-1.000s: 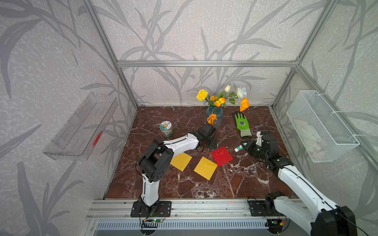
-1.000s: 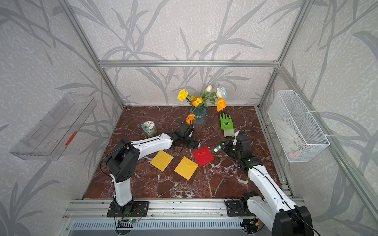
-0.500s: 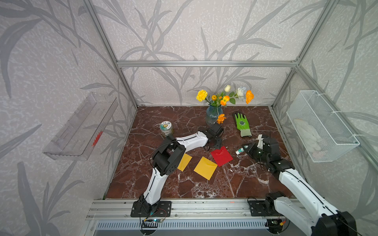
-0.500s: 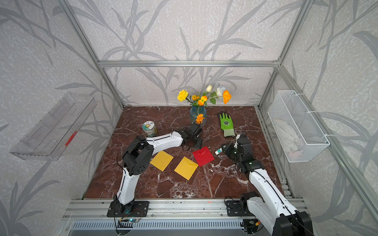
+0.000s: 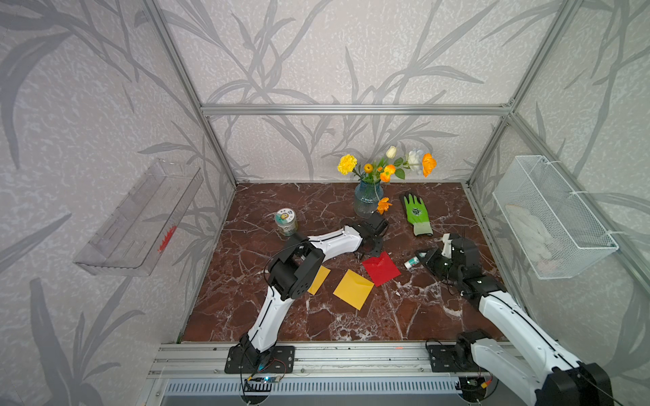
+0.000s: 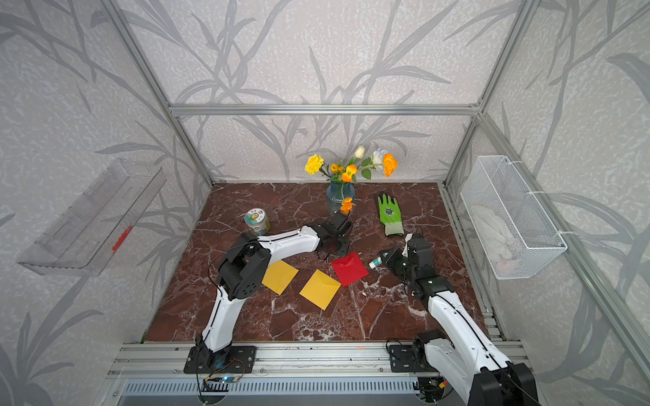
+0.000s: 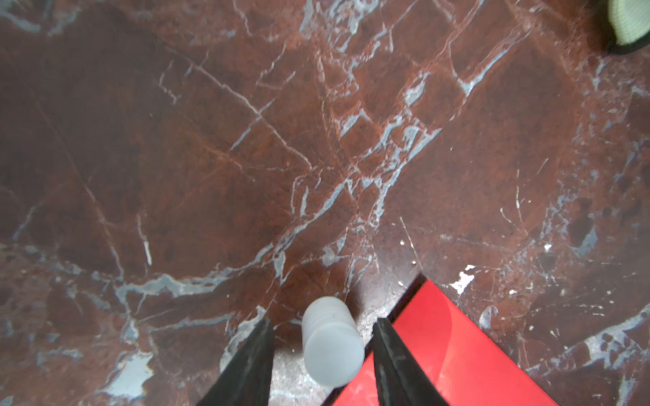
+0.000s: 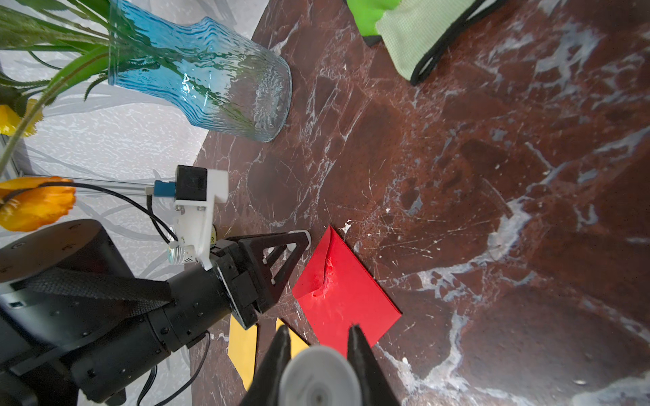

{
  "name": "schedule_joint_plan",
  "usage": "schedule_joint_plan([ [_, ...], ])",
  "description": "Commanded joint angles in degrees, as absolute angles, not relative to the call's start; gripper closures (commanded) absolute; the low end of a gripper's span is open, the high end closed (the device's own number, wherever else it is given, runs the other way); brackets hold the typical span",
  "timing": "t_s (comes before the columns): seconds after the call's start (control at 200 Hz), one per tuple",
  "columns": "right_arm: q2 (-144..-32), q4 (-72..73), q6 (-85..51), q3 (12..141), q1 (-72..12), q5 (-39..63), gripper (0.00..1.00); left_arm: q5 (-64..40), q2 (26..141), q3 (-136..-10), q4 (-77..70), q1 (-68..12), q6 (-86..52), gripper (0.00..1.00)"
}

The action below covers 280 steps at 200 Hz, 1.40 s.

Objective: Seal the envelope with a glue stick
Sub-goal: Pick up the lid from the center of the board.

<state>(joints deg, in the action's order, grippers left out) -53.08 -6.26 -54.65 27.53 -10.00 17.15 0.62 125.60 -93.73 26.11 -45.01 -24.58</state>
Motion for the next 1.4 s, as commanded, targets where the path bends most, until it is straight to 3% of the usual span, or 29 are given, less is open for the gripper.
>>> schedule_joint_plan([
  [0.0,-52.6,-5.0,-54.8,26.7,-9.7,17.9,1.0,2.2,127.1,-95.8,27.9,-45.2,-23.1,0.54],
  [0.39,-53.3,-4.5,-54.8,26.4,-9.7,18.2,1.0,2.4,127.4,-96.2,29.0,-45.2,-22.8,0.74],
  [0.555,-53.9,-4.0,-54.7,26.3,-9.7,18.6,1.0,1.5,125.9,-96.5,29.8,-45.1,-22.7,0.77],
  [0.71,-55.2,-2.8,-54.6,25.9,-9.7,18.7,1.0,-8.2,120.7,-93.7,28.2,-43.2,-25.3,0.78],
  [0.87,-56.8,1.5,-56.0,26.1,-9.6,20.9,1.0,-26.4,113.3,-83.5,15.7,-37.9,-33.6,0.77],
  [1.045,-57.9,7.6,-59.7,26.5,-9.6,22.4,1.0,-37.5,106.7,-70.8,-3.8,-33.1,-47.9,0.77],
  [1.18,-60.8,14.8,-64.6,27.0,-9.6,25.6,1.0,-40.8,104.5,-62.5,-23.9,-31.3,-63.7,0.77],
  [1.395,-64.1,24.3,-72.2,27.7,-10.8,24.7,1.0,-39.5,102.3,-55.9,-40.2,-31.5,-78.8,0.77],
])
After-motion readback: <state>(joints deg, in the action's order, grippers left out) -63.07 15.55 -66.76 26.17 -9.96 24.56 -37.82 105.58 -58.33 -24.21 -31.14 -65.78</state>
